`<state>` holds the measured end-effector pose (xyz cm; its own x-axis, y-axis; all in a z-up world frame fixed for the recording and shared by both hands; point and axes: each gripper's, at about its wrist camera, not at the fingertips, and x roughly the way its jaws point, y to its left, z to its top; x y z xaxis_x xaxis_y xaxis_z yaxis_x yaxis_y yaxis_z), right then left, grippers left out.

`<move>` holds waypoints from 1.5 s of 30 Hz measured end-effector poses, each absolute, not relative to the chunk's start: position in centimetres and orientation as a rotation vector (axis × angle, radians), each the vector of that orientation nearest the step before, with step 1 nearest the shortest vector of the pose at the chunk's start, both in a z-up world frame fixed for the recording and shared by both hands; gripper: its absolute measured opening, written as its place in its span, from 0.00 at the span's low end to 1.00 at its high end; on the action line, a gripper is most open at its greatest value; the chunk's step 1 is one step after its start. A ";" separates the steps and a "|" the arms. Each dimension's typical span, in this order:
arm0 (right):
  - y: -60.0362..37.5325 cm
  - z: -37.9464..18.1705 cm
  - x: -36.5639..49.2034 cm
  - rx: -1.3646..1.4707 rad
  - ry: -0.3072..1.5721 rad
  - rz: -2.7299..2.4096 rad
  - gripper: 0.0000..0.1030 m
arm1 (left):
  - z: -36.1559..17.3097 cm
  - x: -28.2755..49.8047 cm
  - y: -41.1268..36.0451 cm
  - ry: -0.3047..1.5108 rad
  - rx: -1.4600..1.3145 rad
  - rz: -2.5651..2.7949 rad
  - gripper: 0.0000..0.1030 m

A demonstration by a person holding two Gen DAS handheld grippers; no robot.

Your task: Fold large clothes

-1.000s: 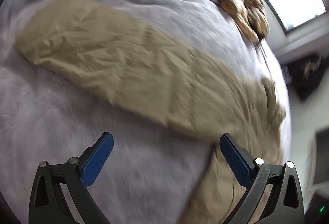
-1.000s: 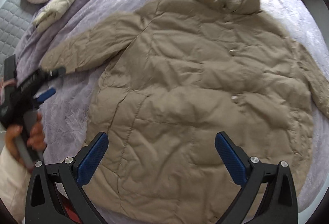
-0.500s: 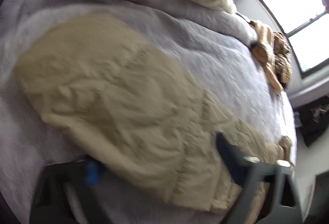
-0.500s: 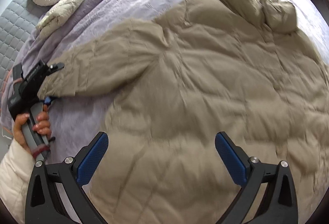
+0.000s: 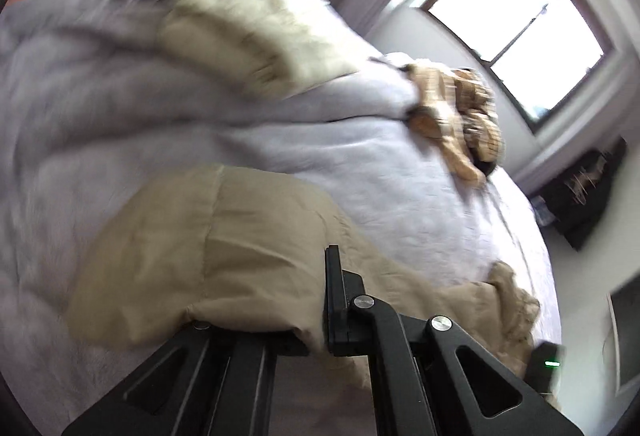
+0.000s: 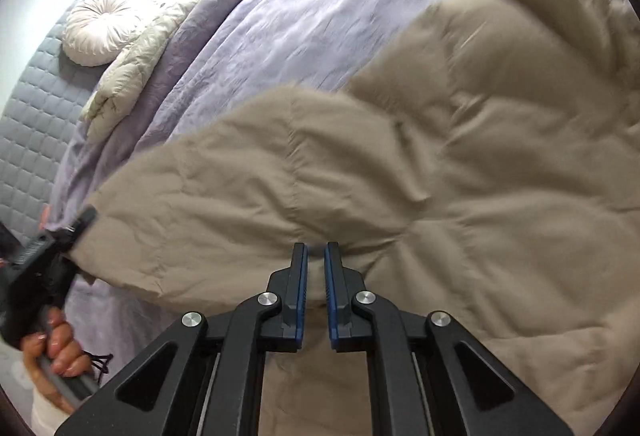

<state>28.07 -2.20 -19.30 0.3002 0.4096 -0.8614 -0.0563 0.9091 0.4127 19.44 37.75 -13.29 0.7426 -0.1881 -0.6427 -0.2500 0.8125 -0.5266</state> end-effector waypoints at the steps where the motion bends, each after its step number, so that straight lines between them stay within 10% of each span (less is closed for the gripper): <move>1: -1.7 -19.9 28.2 0.336 1.244 0.336 0.09 | -12.1 19.9 36.6 0.735 -0.604 -0.005 0.05; 14: -5.6 -20.4 27.6 0.581 1.288 0.406 0.08 | -4.7 21.8 13.5 0.706 -0.217 -0.405 0.05; 27: -25.3 -16.8 21.2 0.542 1.195 0.035 0.08 | -16.5 21.0 -8.6 1.010 0.257 -0.471 0.05; 29: -26.7 -17.0 21.1 0.563 1.200 0.012 0.08 | -16.8 20.6 -8.7 1.025 0.266 -0.464 0.17; 31: -28.0 -17.0 21.0 0.576 1.199 0.005 0.09 | -16.3 20.1 -8.2 1.025 0.251 -0.472 0.68; 37: -29.0 -16.0 20.1 0.550 1.183 0.026 0.10 | -14.3 19.0 -5.3 0.976 0.230 -0.489 0.71; 41: -27.2 -14.1 20.6 0.437 1.141 0.043 0.65 | -12.3 19.7 0.8 0.976 0.100 -0.426 0.71; 45: -22.9 -11.2 20.8 0.241 1.042 0.138 0.71 | -11.7 21.5 8.2 1.008 -0.047 -0.276 0.71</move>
<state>20.82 -22.89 -11.19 0.4992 0.2261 -0.8364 0.0012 0.9652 0.2617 21.50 8.19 -11.71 0.5024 -0.2496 -0.8279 0.2064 0.9644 -0.1655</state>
